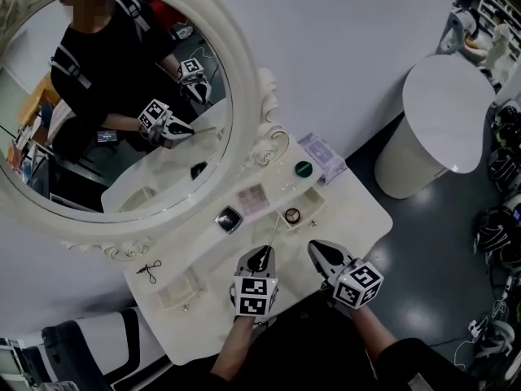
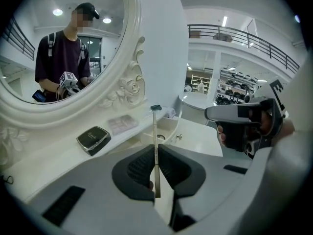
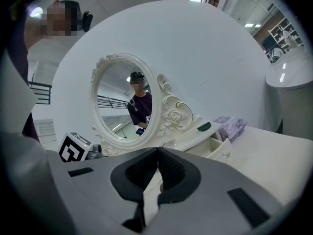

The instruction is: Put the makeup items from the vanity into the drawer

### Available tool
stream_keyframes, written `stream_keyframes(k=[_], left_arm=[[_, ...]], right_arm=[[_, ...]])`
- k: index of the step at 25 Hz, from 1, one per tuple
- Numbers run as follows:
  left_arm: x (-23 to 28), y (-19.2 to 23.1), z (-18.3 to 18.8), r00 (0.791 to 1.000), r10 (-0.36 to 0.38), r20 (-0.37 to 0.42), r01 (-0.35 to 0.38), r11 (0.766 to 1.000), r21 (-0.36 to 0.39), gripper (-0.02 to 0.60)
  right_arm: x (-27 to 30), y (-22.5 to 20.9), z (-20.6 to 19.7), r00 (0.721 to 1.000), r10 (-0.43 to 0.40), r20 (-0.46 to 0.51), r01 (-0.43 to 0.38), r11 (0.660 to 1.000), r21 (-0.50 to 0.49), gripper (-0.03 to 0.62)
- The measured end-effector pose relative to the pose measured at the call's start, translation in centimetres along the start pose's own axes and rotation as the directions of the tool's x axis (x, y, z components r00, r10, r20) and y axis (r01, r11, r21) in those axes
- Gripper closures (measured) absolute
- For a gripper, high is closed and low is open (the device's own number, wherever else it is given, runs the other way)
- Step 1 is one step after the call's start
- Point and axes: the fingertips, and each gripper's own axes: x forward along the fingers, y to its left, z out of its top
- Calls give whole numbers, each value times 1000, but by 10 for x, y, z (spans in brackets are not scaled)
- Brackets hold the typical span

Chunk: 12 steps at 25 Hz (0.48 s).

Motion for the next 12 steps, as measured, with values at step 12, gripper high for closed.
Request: stream_keyframes(k=[12], left_arm=[[27,-11,18,998,-53,-27,56,993,106,546]], right_arm=[[-2,-14,24,999,-9,39,10,1000,-22,571]])
